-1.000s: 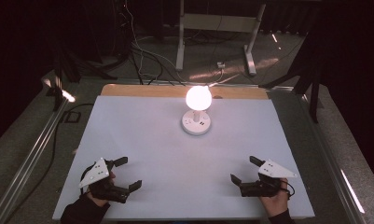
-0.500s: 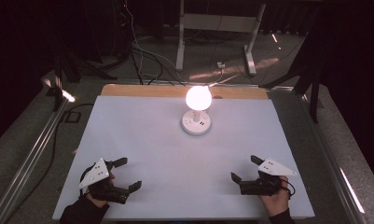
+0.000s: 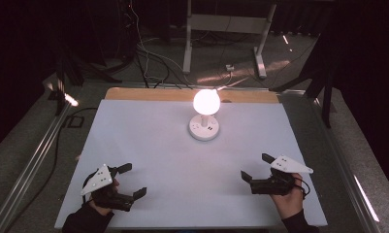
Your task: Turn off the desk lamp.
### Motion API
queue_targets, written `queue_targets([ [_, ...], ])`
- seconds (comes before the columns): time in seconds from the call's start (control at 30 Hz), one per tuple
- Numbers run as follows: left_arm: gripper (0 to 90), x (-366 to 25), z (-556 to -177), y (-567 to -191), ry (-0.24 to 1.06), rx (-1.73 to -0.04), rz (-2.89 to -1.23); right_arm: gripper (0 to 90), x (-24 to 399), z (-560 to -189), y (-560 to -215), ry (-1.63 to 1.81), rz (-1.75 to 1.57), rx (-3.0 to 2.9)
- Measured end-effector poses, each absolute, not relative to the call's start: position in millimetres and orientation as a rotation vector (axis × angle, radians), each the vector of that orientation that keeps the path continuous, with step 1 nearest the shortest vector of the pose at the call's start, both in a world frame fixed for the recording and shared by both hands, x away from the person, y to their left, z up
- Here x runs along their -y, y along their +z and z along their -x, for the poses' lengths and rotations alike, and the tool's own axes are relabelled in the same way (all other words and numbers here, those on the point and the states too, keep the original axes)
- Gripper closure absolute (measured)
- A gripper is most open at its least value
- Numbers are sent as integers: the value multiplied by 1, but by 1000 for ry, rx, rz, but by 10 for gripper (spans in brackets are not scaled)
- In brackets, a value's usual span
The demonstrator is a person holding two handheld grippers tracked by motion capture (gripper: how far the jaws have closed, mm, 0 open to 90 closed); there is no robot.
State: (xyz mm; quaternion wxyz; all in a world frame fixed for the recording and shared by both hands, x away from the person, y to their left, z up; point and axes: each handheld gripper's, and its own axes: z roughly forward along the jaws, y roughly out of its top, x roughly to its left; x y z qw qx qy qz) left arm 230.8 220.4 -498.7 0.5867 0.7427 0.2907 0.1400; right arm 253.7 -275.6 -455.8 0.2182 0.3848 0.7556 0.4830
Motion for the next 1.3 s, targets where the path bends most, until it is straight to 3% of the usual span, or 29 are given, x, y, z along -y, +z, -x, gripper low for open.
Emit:
queue_targets([
  [1.3, 5, -224, -231, -497, 315, -678, -1712, 0, 239, -317, -420, 1397, -1097, -2035],
])
